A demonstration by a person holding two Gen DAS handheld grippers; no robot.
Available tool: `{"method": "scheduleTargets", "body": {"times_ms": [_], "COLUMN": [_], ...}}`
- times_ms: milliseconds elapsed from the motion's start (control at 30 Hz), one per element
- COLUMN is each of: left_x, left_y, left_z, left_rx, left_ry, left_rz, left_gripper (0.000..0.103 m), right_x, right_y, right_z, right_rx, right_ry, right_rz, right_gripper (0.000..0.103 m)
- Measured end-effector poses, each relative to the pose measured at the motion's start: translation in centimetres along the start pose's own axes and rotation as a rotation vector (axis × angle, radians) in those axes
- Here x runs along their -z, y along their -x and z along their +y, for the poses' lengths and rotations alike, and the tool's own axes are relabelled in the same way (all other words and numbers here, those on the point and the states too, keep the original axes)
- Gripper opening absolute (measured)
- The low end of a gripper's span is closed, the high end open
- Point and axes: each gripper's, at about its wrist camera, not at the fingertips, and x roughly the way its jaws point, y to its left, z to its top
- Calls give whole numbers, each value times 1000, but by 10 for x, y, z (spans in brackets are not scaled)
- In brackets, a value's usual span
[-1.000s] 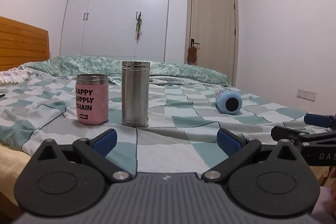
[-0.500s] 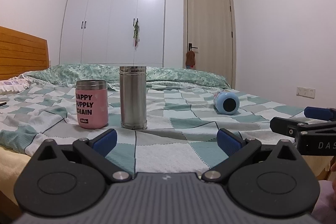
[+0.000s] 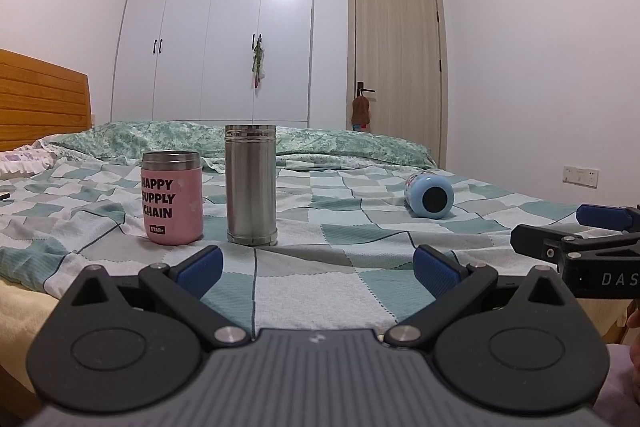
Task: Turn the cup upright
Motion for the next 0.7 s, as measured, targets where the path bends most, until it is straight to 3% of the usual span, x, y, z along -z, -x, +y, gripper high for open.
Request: {"method": "scheduleTargets", "body": {"times_ms": [700], "left_x": [0], "left_y": [2], "left_z": [0], "left_rx": [7], "left_ry": [1], "left_rz": [-3], "left_gripper": [103], "right_x": [1], "right_y": [0], "right_z": [0], "right_rx": [1], "right_ry": [-3], "right_rz": [-2], "right_gripper": [103]}}
